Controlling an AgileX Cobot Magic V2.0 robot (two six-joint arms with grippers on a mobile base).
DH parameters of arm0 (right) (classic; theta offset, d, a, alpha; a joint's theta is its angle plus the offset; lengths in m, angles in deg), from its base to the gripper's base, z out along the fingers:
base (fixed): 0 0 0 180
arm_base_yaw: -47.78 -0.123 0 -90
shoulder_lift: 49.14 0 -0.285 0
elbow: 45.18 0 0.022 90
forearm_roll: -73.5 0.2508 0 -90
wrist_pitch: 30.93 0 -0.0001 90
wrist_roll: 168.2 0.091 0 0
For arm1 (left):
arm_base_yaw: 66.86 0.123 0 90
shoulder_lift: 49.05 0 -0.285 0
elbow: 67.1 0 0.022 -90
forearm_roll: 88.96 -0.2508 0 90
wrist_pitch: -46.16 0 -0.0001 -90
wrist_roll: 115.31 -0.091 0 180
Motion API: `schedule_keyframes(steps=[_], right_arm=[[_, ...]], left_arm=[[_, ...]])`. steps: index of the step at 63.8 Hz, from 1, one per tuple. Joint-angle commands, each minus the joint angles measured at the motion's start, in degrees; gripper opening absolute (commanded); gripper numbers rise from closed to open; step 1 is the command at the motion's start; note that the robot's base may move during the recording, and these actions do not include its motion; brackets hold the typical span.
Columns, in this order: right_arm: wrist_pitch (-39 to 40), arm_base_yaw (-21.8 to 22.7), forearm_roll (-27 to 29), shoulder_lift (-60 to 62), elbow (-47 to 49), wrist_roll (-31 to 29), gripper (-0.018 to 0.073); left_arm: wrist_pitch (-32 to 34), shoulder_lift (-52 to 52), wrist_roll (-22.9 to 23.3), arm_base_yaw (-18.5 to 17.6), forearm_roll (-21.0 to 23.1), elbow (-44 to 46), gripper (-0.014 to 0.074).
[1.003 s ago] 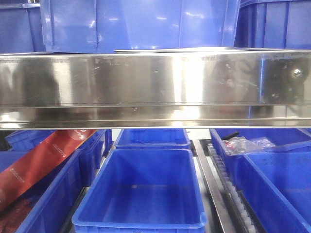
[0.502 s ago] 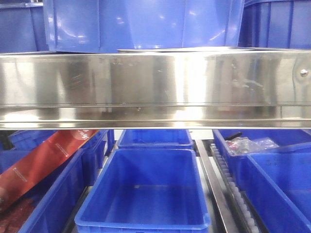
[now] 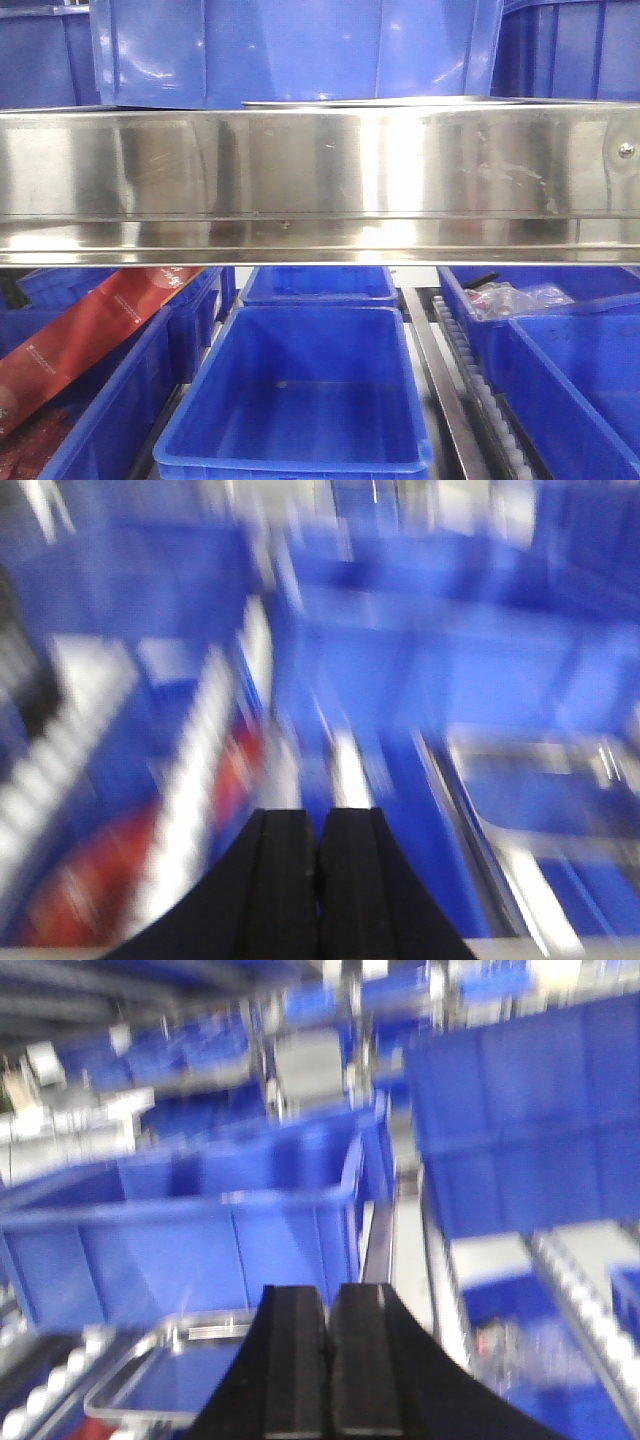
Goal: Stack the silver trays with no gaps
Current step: 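Reach both grippers up to the silver tray's edges on the upper shelf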
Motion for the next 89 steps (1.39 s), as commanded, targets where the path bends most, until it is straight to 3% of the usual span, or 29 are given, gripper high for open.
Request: schedule_keyframes(steps=[1, 8, 18, 23, 32, 42, 54, 63, 83, 89], right_arm=[[-3.2, 0.0, 2.6, -7.4, 4.1, -3.2, -0.0079], [-9.4, 0.0, 5.2, -16.2, 8.4, -4.1, -0.0079], [-14.4, -1.3, 9.5, -28.5, 14.9, -7.8, -0.0079], [-14.8, -4.2, 9.4, -34.1, 18.7, -7.8, -0.0079], [-17.2, -9.8, 3.0, -44.4, 26.8, -7.5, -0.0079], [-23.3, -12.6, -3.1, -55.4, 35.9, -2.2, -0.0079], [-28.0, -13.0, -3.2, -63.8, 41.6, -2.2, -0.0077], [-28.6, -13.0, -3.2, -67.6, 42.4, -2.2, -0.0077], [-28.5, -13.0, -3.2, -70.8, 42.4, -2.2, -0.0069], [-28.5, -13.0, -3.2, -71.3, 42.4, -2.2, 0.0009]], left_arm=[[-1.8, -6.2, -3.3, -0.2, 7.3, 2.0, -0.0015], [3.8, -12.5, -3.7, -3.4, 8.9, 2.0, -0.0016], [10.8, -20.0, -3.5, -11.7, 6.6, 2.0, -0.0016], [12.7, -24.6, -0.1, -15.5, 3.4, 3.0, -0.0016], [11.0, -32.9, 7.6, -21.1, -5.1, 8.6, -0.0016], [5.4, -41.7, 12.6, -24.9, -10.9, 18.0, -0.0016], [-3.7, -51.3, 13.5, -26.3, -12.5, 31.2, -0.0016], [-6.1, -57.0, 13.5, -26.7, -12.4, 37.7, -0.0016], [-7.6, -62.4, 13.5, -26.7, -9.7, 39.9, -0.0016], [-6.9, -62.6, 13.5, -26.7, -9.7, 39.9, 0.0001]])
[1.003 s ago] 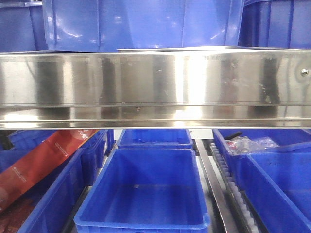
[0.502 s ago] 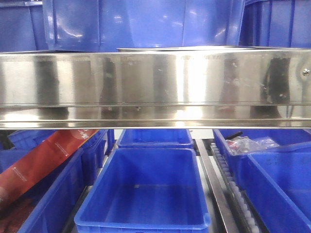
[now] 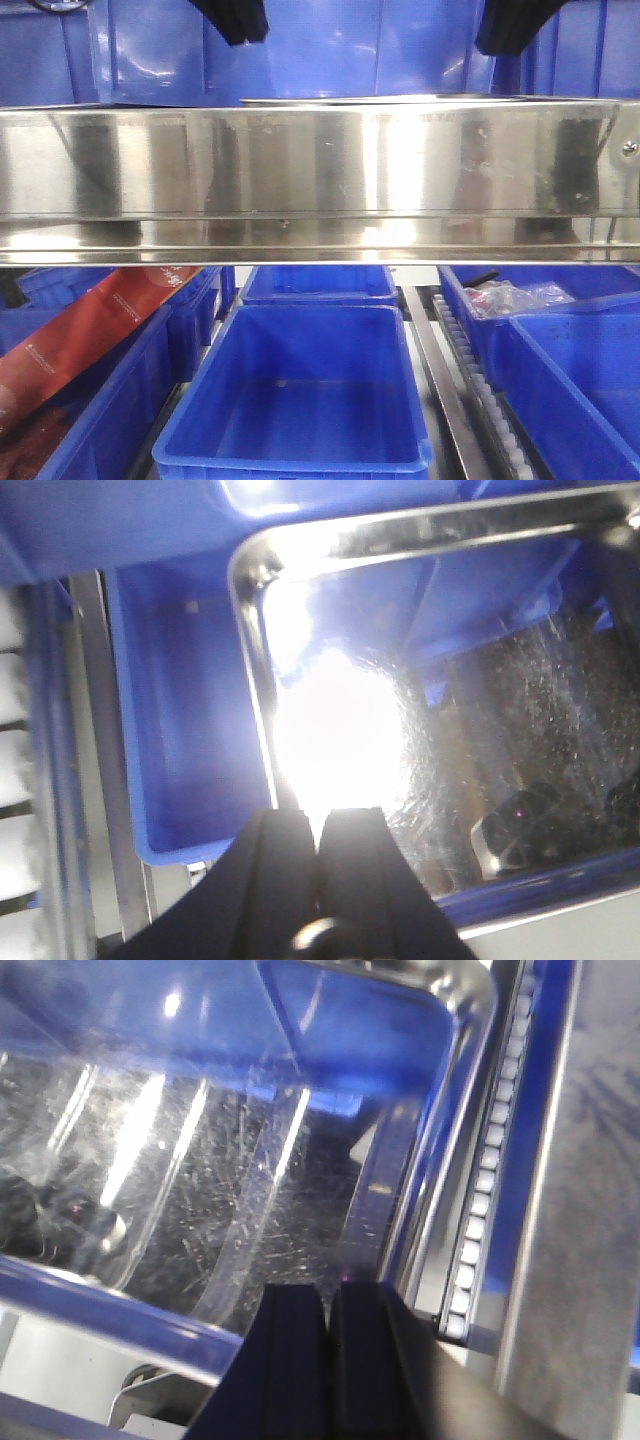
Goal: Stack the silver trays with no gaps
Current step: 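Reach both grippers up to the silver tray's edges on the upper shelf, then close both grippers on opposite rims of the silver tray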
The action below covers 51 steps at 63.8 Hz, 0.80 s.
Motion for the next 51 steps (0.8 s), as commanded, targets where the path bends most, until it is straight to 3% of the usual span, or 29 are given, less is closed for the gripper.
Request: schedule_keyframes(steps=[1, 9, 13, 18, 24, 51], right_arm=[[0.4, -0.1, -0.6, -0.1, 0.6, -0.1, 0.0035], [1.2, -0.1, -0.6, -0.2, 0.6, -0.1, 0.0314], [1.9, -0.1, -0.6, -0.2, 0.6, -0.1, 0.0403], [2.8, -0.1, -0.6, -0.2, 0.6, -0.1, 0.0398], [3.5, -0.1, -0.7, -0.6, 0.6, -0.1, 0.0367], [3.7, -0.1, -2.6, -4.6, 0.6, 1.1, 0.0361]], left_arm=[[0.8, 0.3, 0.5, -0.3, 0.5, 0.6, 0.0017], [1.7, 0.3, 0.0, -0.3, 0.3, 0.6, 0.0174], [2.3, 0.3, 0.0, -0.3, 0.3, 0.6, 0.0275], [3.0, 0.3, 0.0, -0.3, 0.3, 0.6, 0.0381], [3.3, 0.0, 0.0, -0.3, 0.3, 0.6, 0.0437], [1.1, -3.8, 0.0, -0.3, 0.7, 0.6, 0.0445]])
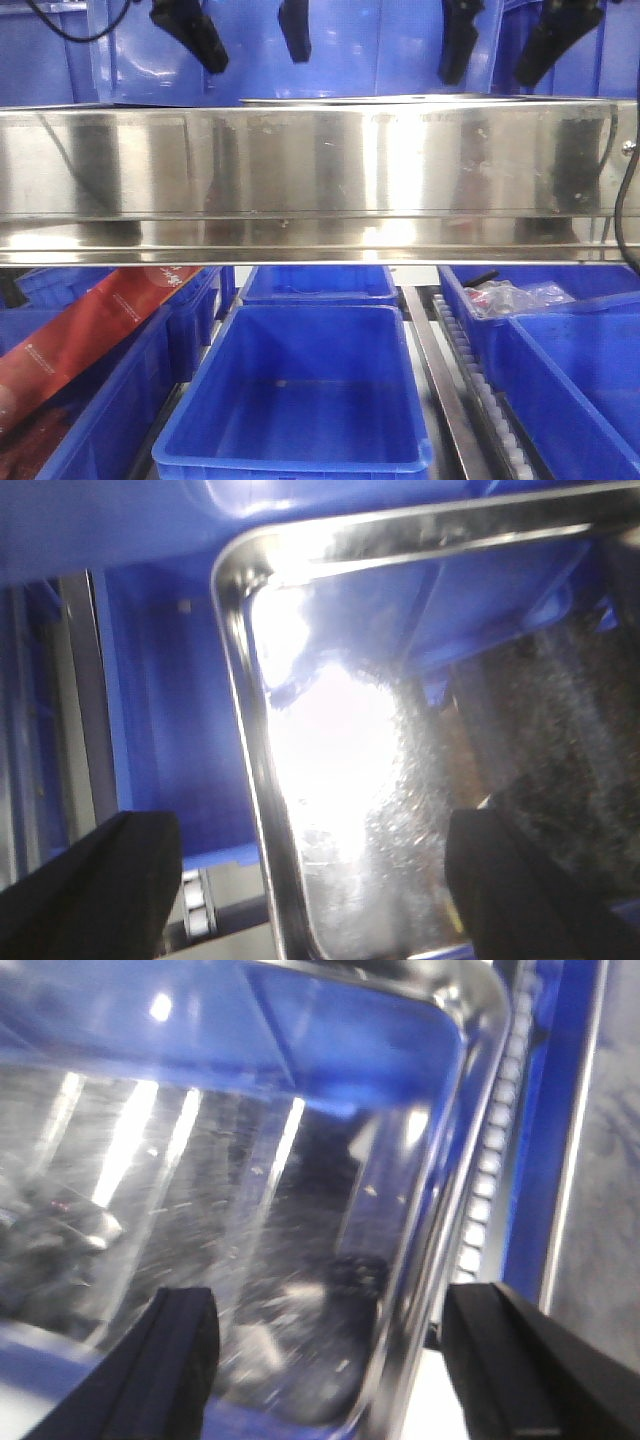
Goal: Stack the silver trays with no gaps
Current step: 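Close both grippers on opposite rims of the silver tray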
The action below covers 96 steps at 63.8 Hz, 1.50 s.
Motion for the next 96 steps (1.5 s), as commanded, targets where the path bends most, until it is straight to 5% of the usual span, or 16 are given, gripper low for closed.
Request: schedule_keyframes(steps=[1, 70, 96], right_arm=[[0.9, -0.1, -1.1, -0.7, 0.5, 0.5, 0.0361], [2.0, -0.1, -1.0, -2.0, 0.5, 2.2, 0.0358], [3.4, -0.1, -1.0, -2.0, 0.5, 2.2, 0.0193]], left_arm=[[-1.0, -0.8, 0.0, -0.3, 0.3, 0.5, 0.0445], [-1.4, -4.8, 0.0, -0.3, -0.1, 0.5, 0.0445], [-0.8, -4.8, 0.0, -0.3, -0.1, 0.5, 0.0445]])
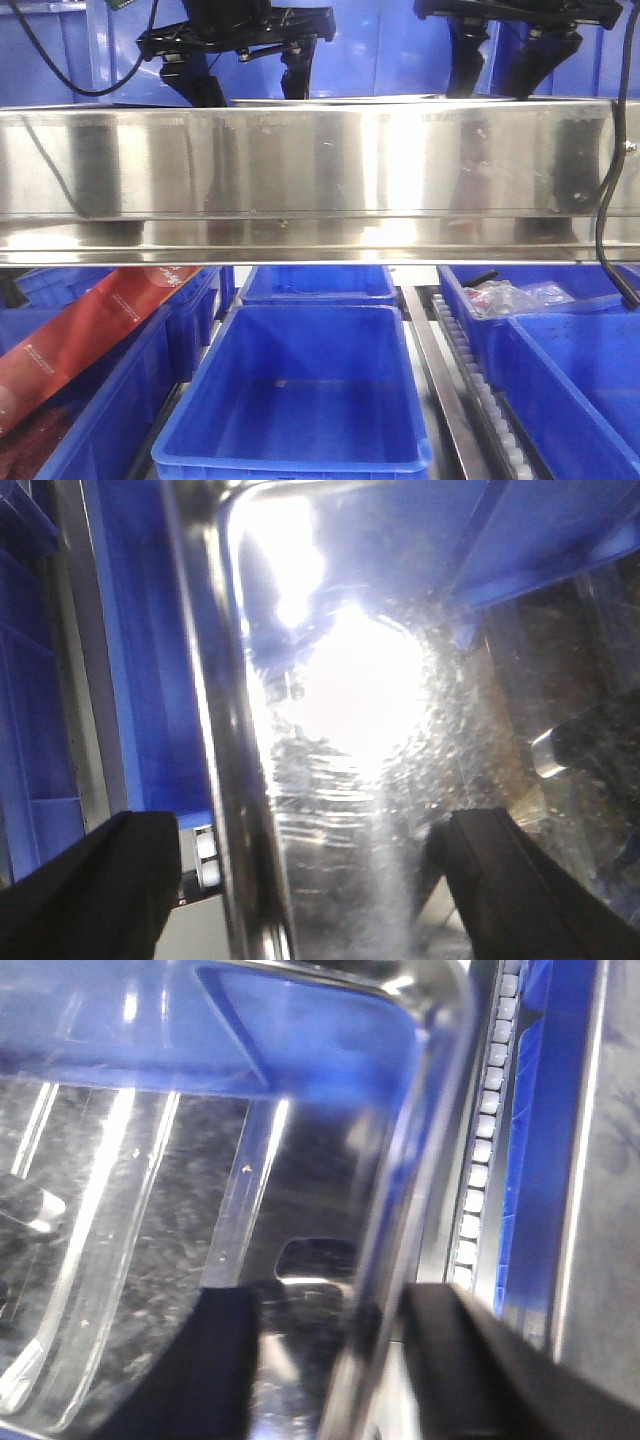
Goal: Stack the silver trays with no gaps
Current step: 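Close both grippers on opposite rims of the silver tray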
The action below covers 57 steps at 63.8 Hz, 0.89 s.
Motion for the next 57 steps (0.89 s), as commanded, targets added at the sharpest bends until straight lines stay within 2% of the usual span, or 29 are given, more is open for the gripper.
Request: schedule_keyframes(steps=[1, 57], right_arm=[[1.4, -0.1, -0.6, 0.2, 0.5, 0.1, 0.0193], [0.4, -0.1, -0.7, -2.6, 0.5, 0.1, 0.0193]], left_arm=[[0.7, 0.0, 0.0, -0.3, 0.0, 0.5, 0.0445], [0.6, 0.0, 0.0, -0.3, 0.0, 0.5, 0.0444]])
